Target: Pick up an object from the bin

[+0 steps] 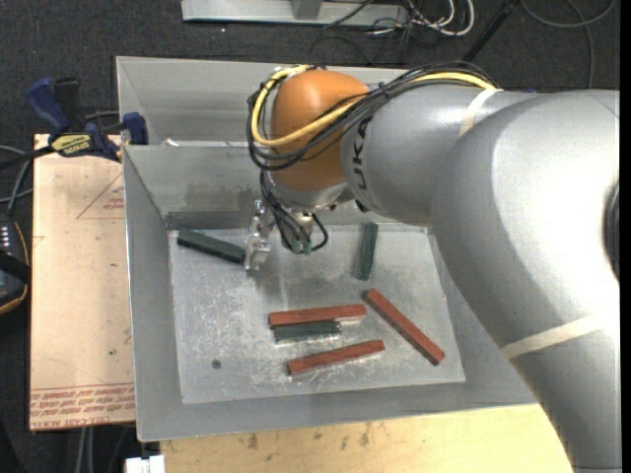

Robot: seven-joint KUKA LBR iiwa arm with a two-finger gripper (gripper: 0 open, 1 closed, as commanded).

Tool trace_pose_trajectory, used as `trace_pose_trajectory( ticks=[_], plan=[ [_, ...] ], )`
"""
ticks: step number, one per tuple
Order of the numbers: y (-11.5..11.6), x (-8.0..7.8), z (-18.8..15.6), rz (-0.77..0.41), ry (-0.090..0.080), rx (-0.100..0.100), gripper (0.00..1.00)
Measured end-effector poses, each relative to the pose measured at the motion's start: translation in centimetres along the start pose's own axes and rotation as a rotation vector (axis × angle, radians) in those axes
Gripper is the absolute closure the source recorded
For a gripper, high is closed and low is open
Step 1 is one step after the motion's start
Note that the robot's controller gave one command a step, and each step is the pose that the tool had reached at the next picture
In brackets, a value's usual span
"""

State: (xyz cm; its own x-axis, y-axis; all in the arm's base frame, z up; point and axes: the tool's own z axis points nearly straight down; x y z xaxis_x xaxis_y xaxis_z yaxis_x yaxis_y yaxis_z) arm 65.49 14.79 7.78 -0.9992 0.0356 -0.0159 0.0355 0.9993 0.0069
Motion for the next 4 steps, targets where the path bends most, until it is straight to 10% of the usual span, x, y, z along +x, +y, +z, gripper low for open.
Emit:
trace_pose_trajectory(
  ticks=[1,2,3,4],
  plan=[
    [0.6,0.2,-3.6,-0.051,0.014,0.005,1.0],
    [1.7,0.3,-0.1,0.076,0.016,0.006,0.0],
    [1.6,0.2,-0.4,0.078,0.013,0.005,1.0],
    [1.6,0.2,-0.4,0.078,0.013,0.005,1.0]
  ],
)
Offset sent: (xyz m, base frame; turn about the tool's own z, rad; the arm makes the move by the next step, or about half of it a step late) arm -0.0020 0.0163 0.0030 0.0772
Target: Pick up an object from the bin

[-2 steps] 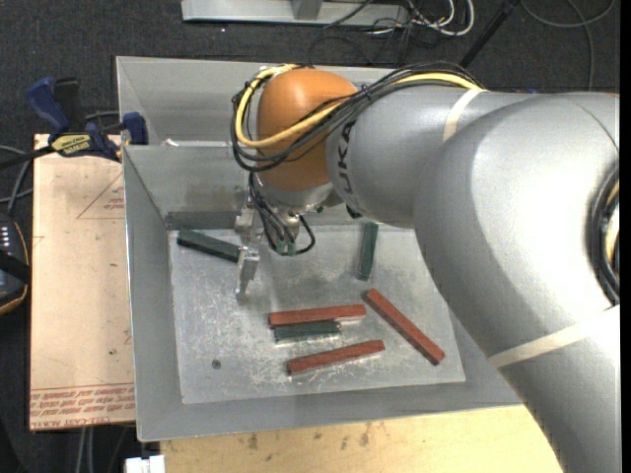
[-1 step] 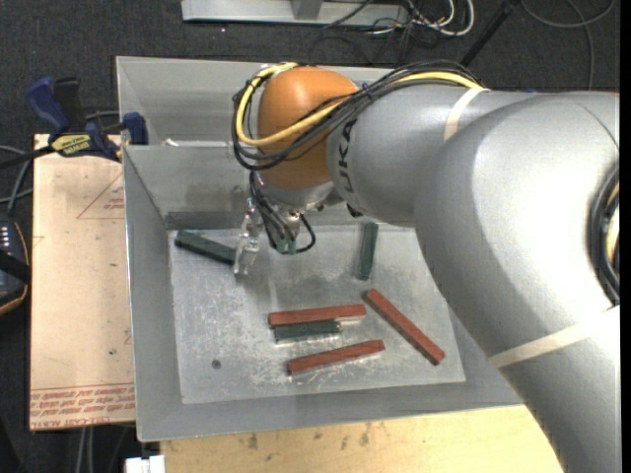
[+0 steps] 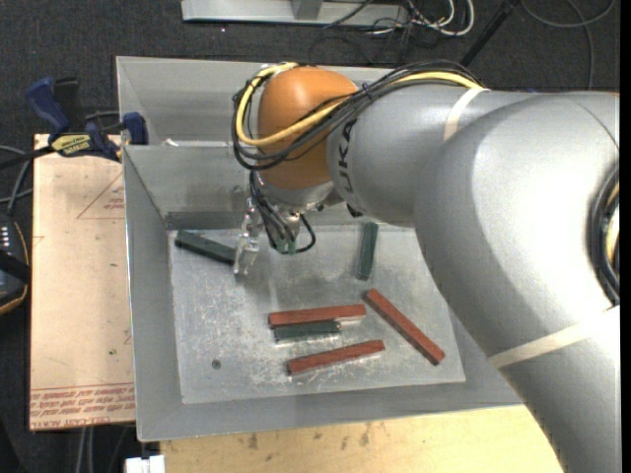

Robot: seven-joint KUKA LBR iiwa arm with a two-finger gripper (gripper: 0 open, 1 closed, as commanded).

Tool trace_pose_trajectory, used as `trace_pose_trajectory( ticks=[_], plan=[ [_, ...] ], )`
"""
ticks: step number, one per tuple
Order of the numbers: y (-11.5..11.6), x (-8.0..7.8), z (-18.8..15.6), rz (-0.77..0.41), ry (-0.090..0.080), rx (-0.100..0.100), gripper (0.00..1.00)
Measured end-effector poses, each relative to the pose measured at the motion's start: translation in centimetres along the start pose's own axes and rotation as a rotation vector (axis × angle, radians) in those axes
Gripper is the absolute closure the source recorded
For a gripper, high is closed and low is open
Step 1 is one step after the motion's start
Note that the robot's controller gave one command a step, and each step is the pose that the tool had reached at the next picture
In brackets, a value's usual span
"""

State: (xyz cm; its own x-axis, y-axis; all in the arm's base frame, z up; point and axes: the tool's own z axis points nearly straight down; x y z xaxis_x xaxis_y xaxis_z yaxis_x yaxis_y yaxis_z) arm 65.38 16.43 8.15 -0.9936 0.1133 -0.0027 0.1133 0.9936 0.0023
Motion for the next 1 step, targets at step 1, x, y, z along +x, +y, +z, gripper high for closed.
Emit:
trace_pose_trajectory(
  ticks=[1],
  plan=[
    [-0.18,0.01,-13.55,-0.005,0.0,0.0,1.0]
  ],
)
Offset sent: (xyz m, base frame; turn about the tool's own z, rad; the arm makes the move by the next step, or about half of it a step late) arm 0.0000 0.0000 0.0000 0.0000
